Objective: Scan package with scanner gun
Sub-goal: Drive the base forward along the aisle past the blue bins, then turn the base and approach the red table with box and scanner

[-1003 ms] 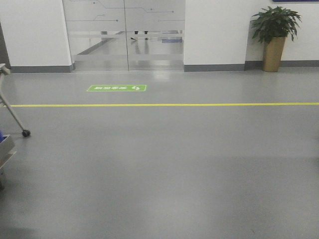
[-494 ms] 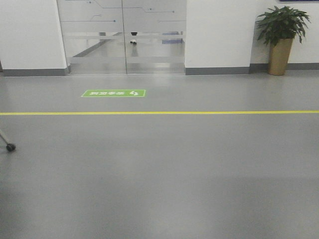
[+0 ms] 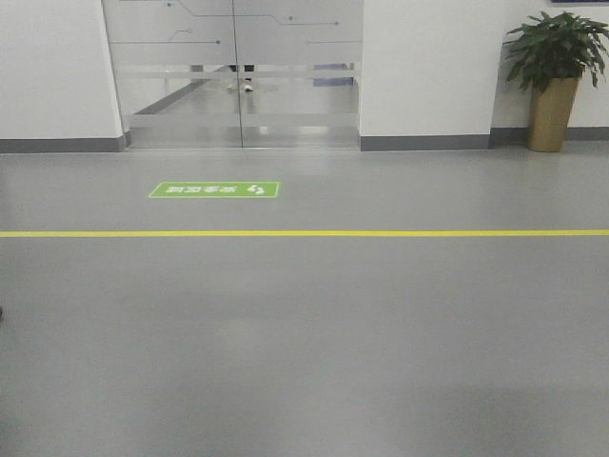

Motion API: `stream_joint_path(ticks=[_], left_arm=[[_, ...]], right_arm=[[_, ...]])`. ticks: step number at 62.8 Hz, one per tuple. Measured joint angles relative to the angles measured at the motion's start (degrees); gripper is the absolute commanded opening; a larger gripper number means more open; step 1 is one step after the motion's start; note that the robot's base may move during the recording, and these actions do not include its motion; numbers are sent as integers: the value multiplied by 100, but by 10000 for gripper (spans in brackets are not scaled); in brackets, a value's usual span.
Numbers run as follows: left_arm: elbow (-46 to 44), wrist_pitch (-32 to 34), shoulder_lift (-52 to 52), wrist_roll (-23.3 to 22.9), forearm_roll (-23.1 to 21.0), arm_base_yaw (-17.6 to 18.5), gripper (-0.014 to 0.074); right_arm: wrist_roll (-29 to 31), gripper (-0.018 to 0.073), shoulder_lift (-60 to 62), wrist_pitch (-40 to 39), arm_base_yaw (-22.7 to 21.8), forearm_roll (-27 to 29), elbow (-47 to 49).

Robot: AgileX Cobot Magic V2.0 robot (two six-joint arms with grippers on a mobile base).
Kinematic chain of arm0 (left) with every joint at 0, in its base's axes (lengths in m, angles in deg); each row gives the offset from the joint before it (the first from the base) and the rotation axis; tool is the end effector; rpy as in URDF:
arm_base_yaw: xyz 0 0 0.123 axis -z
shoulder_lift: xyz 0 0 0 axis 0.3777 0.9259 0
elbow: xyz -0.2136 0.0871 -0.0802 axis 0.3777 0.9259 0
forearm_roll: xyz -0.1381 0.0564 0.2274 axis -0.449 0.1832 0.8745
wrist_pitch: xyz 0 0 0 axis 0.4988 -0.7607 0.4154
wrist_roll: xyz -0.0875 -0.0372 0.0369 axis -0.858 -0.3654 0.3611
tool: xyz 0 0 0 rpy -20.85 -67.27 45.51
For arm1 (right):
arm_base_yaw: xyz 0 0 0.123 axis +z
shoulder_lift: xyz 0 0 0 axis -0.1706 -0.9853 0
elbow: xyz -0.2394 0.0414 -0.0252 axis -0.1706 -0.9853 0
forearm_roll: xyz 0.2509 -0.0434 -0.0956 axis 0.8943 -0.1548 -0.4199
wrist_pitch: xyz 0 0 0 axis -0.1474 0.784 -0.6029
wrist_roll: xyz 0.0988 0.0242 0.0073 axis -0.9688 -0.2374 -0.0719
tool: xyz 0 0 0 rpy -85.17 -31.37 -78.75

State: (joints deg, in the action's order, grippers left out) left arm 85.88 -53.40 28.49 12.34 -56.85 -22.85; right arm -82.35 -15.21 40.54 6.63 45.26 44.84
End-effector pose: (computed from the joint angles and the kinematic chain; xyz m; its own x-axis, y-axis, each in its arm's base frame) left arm 0.1296 0.0017 0.2079 0.0337 -0.0614 -0.9975 -0.0111 0.9980 -0.0618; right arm 0.1293 -0.0068 0.2073 0.0224 0.0285 -0.9993 0.0510 0.9983 0.0296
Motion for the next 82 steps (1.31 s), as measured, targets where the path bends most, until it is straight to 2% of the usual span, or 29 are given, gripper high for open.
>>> stream_joint_path(ticks=[82], left_arm=[[0, 0, 0, 0, 0, 0, -111]], right_arm=[[0, -162, 0, 0, 0, 0, 0]])
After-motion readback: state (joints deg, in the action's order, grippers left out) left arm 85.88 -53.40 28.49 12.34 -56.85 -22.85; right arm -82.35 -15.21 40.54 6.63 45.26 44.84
